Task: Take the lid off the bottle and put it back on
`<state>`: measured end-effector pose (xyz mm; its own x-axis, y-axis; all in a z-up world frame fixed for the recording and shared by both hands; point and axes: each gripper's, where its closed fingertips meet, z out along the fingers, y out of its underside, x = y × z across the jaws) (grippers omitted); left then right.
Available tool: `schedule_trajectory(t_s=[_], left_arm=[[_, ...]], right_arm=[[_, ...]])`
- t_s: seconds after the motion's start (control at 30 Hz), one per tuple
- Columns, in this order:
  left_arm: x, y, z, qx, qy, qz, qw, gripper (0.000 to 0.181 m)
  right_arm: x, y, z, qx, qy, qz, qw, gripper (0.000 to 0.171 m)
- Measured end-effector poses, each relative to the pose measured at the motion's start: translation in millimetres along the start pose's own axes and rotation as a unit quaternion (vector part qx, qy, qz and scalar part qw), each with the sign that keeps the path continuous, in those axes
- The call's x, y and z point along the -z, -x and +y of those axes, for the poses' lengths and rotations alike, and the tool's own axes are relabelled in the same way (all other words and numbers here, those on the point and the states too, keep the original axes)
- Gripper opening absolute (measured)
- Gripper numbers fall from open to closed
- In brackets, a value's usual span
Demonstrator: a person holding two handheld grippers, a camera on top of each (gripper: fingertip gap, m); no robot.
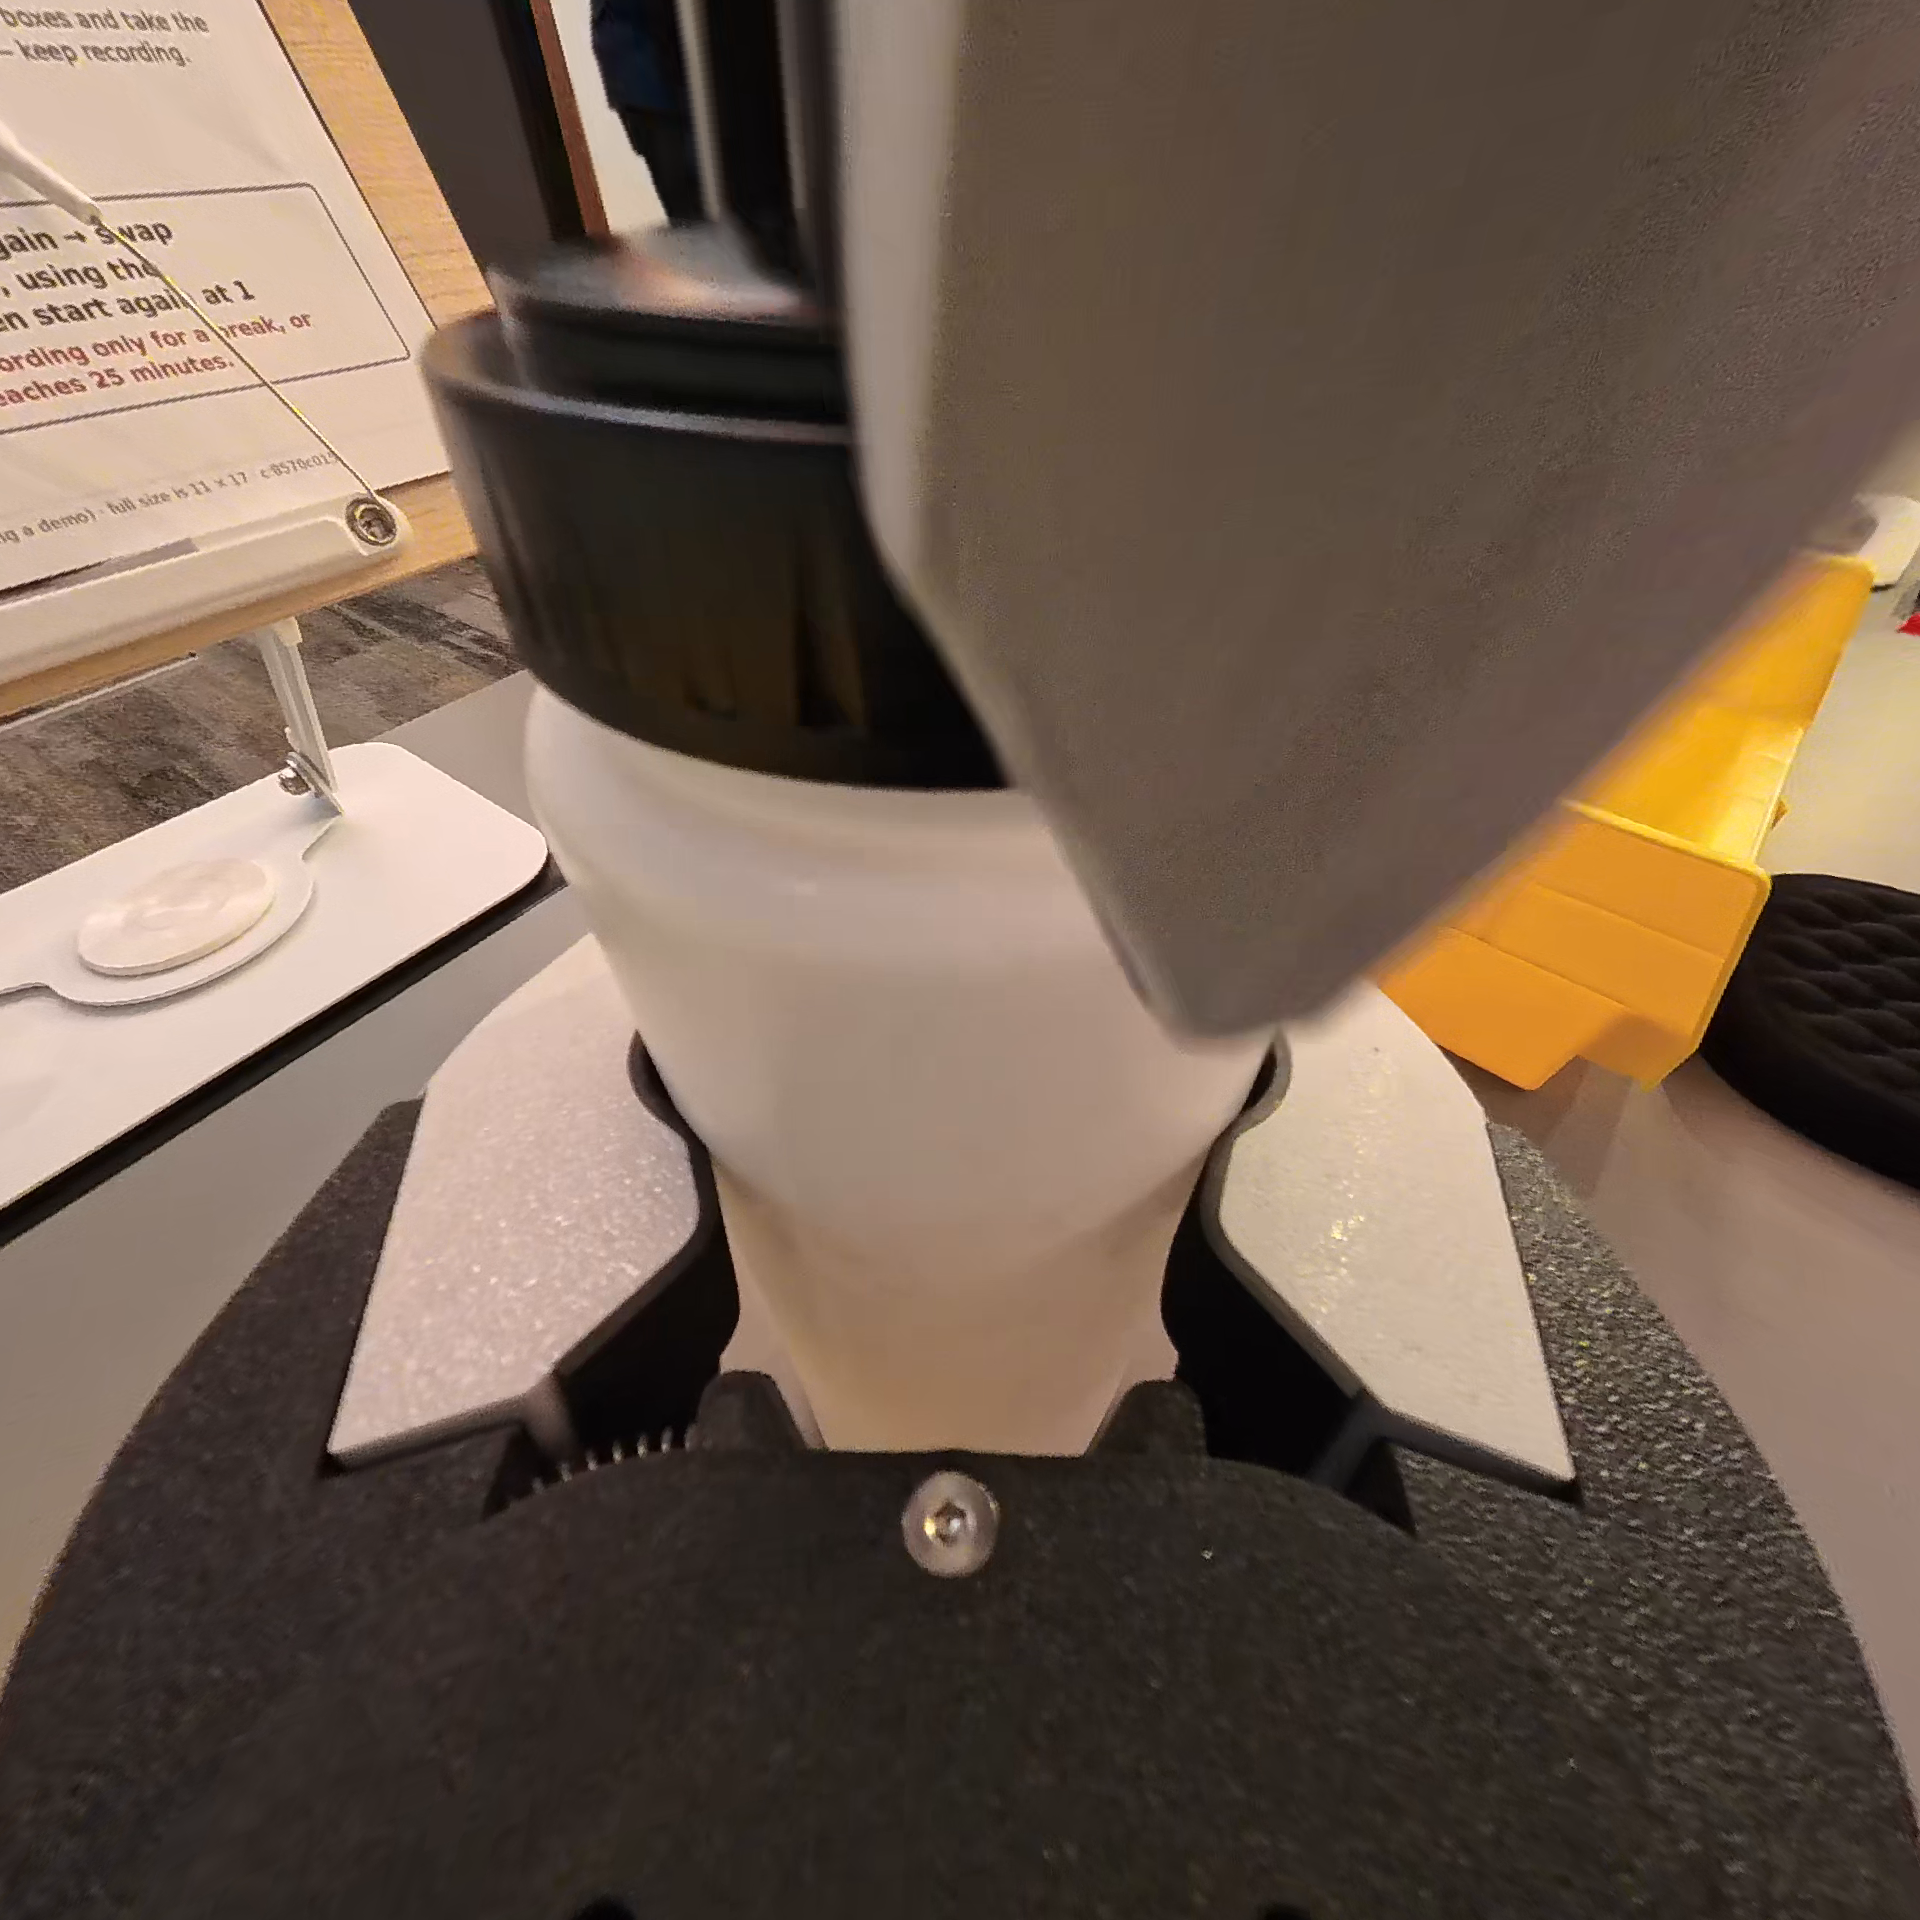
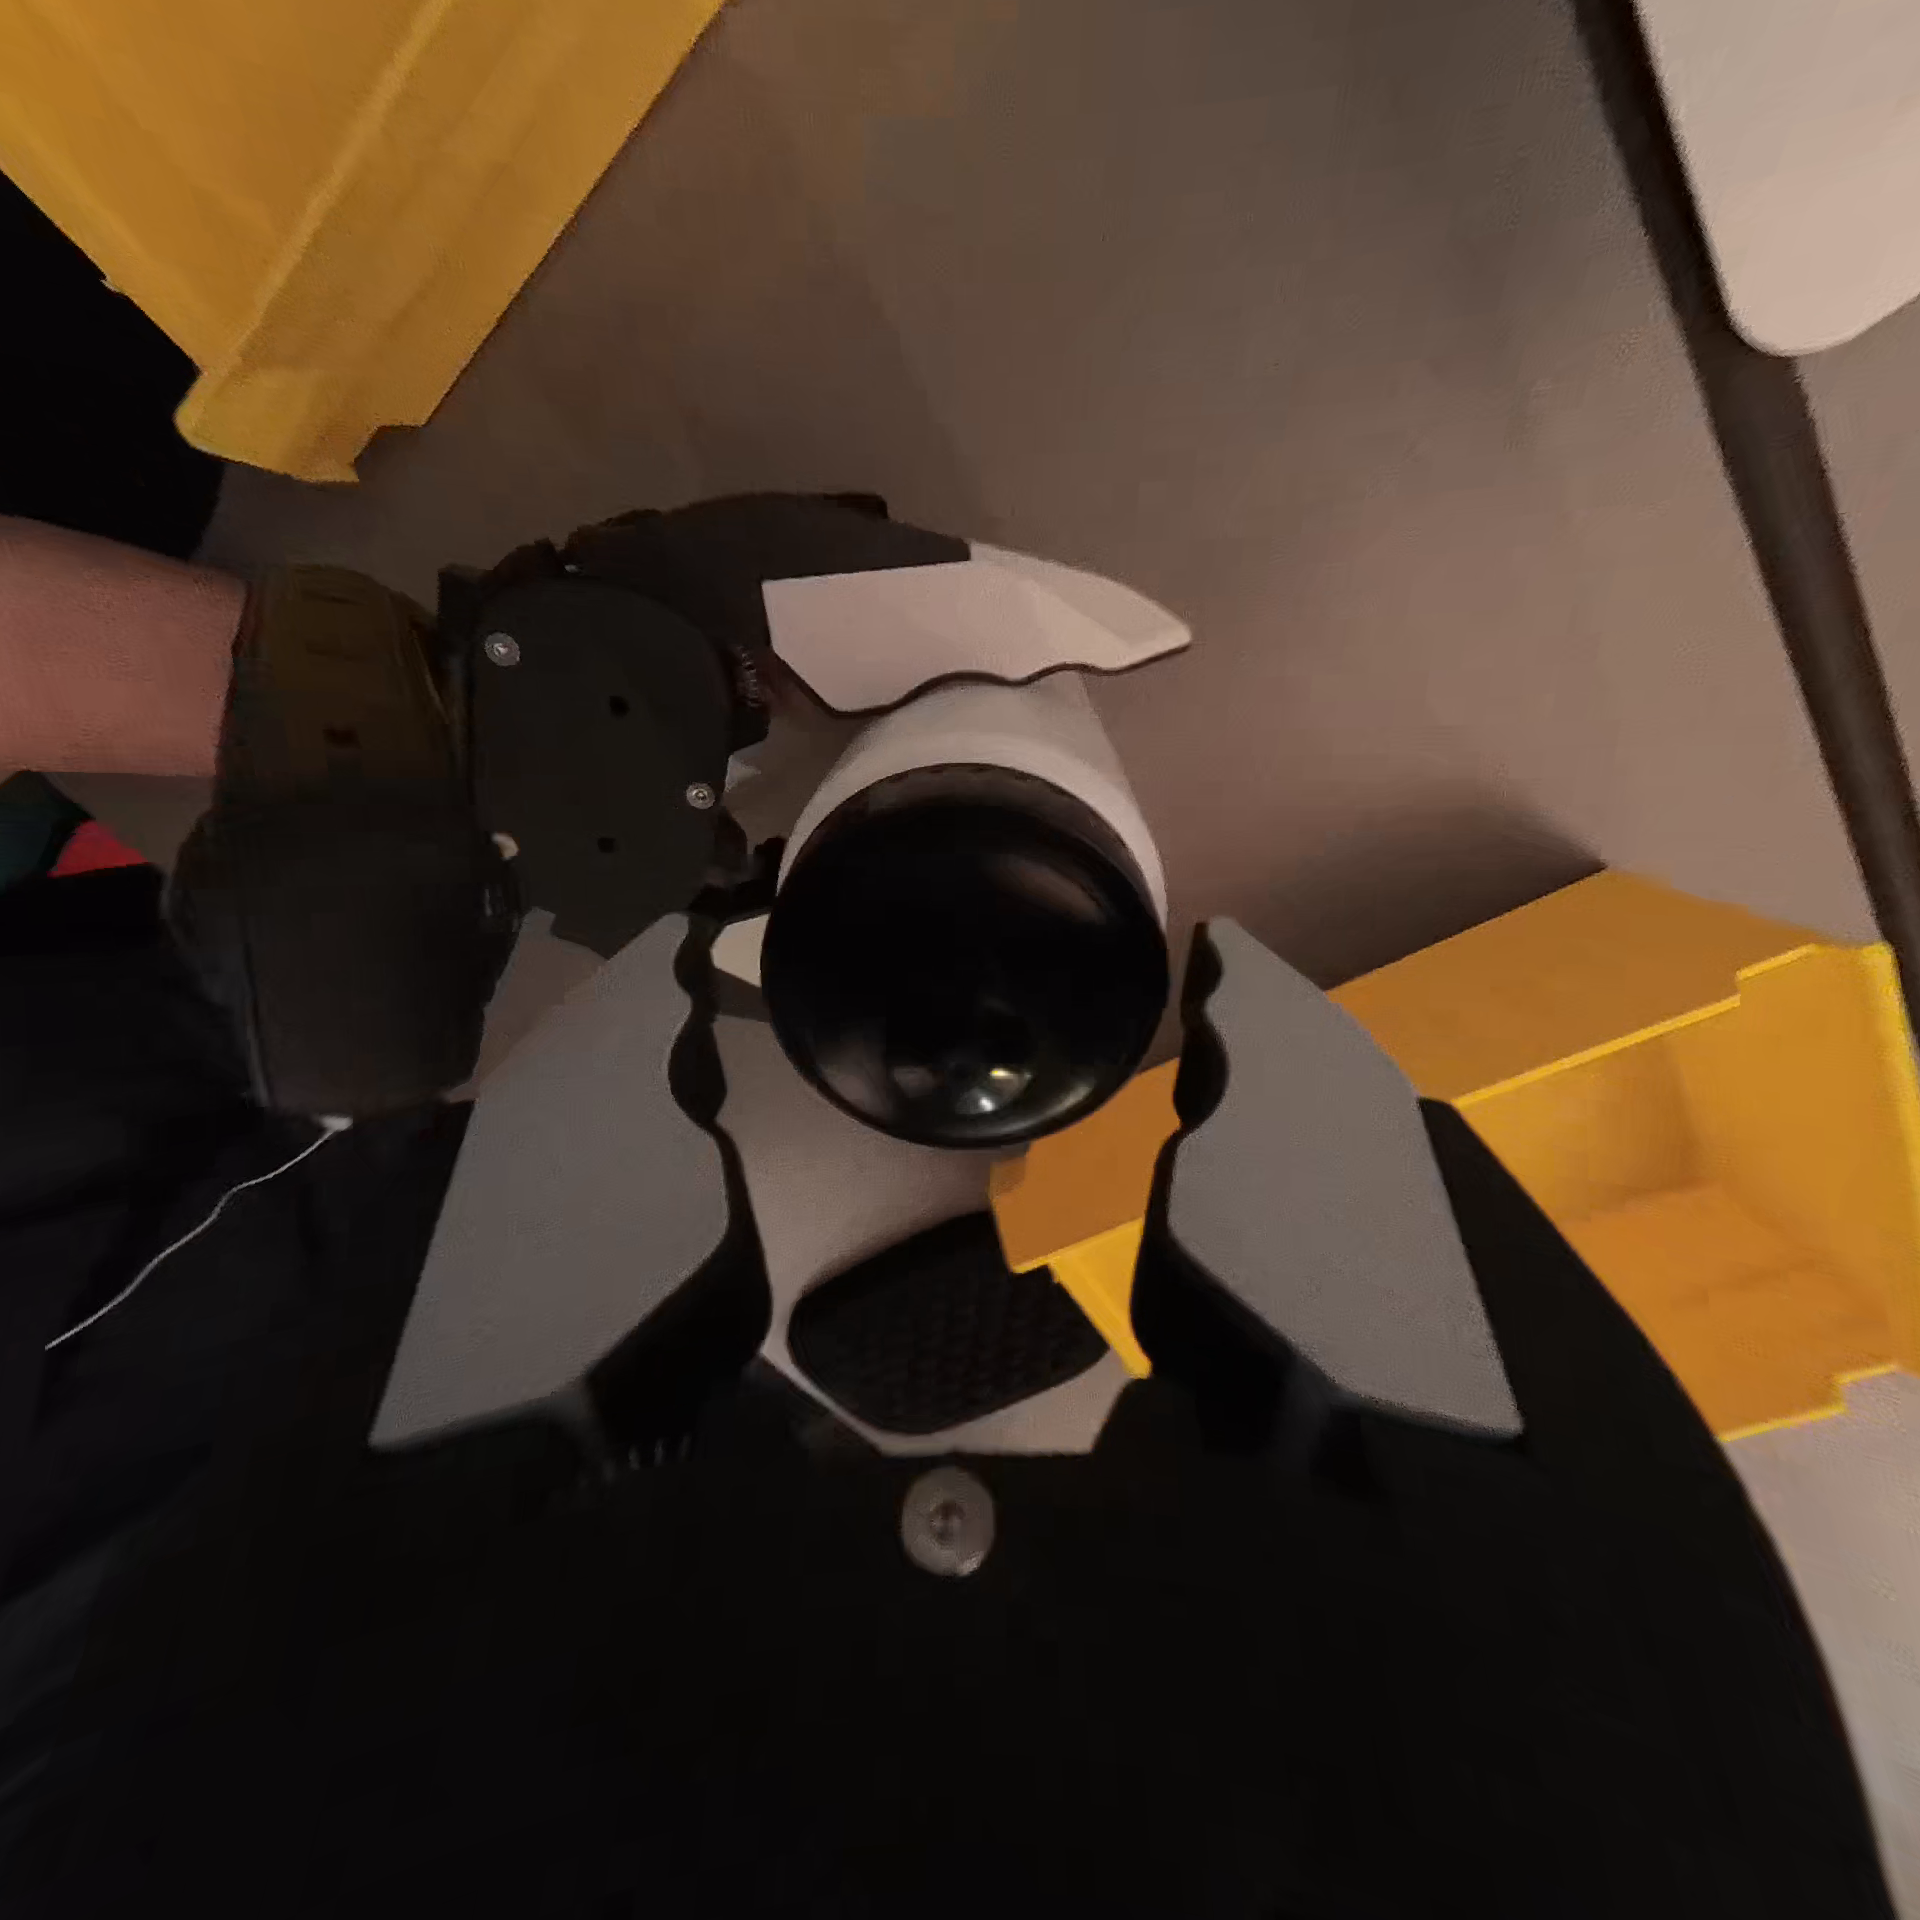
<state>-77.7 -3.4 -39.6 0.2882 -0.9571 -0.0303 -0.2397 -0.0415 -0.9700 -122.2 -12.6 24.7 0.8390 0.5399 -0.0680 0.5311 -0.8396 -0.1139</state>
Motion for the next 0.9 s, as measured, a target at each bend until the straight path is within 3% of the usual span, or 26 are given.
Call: schedule_trajectory(t_s=[0.07,0.17,0.27,0.33,0.6,0.77,0.83,0.9], left_arm=[[0,0,0,-0.001,0.001,0.001,1.0,0.104],[0,-1,0,-0.004,0.002,0.003,1.0,0.104],[0,0,1,-0.004,0.0,0.003,1.0,0.104],[0,1,1,0.002,0.0,0.004,1.0,0.104],[1,4,2,0.013,0.002,-0.001,1.0,0.104],[1,1,1,0.0,0.004,-0.006,1.0,0.104],[0,0,1,-0.007,0.006,-0.004,1.0,0.104],[0,-1,1,-0.008,0.006,-0.002,1.0,0.104]], right_arm=[[-7,-3,7,0.002,0.038,0.023,0.999,0.078],[-7,-4,10,0.061,0.068,0.031,0.995,0.078],[-8,-5,8,0.287,0.071,0.041,0.954,0.078],[-8,-4,3,0.354,0.036,0.032,0.934,0.078],[3,-4,-10,0.173,-0.071,0.009,0.982,0.087],[-4,0,-3,0.039,-0.005,0.002,0.999,0.077],[-3,0,0,0.058,0.023,-0.001,0.998,0.077],[-3,1,2,0.148,0.043,-0.001,0.988,0.077]])
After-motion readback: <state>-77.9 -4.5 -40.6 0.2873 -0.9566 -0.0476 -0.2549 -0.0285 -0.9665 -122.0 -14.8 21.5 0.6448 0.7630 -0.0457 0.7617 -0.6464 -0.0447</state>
